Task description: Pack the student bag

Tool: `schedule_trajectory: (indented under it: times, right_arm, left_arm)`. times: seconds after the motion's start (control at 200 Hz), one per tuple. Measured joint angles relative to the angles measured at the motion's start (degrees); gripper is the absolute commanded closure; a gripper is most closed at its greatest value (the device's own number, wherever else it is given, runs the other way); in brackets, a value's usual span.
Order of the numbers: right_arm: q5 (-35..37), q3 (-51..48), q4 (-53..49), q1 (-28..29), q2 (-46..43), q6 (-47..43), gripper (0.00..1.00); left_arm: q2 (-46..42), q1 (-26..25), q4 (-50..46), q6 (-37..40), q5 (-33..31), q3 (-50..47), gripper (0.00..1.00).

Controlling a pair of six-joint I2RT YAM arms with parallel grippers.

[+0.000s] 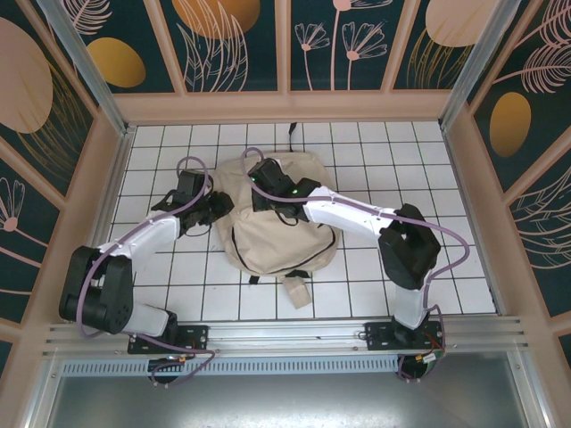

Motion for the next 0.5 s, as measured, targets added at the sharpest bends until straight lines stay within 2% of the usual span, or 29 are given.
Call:
schedule_trajectory:
  times: [0.125,0.245,0.365,0.5]
  right_arm:
    - [-6.0,-1.2,4.4,-0.8,-0.4,-1.5,1.0]
    - [-11.4,-2.3,7.4,-1.6,-0.9,-2.2,1.0]
    - [-14.1,-3.1,9.2,-2.2,-1.2,-2.2,1.0]
    - [-16.1,-5.2,10.2,-2.8,-3.1,-2.2,1.0]
  left_arm:
    - [-3.5,0.5,-1.1,0.9,-0.7,0.0,0.57]
    - [-6.3,0.5,-0.9,1.5,2.8,0.0,0.58]
    - [-6.7,0.1,0.5,0.8,7.2,-0.2,0.58]
    - [-5.1,-1.5,1.7,-1.7,9.4,-0.5,0.58]
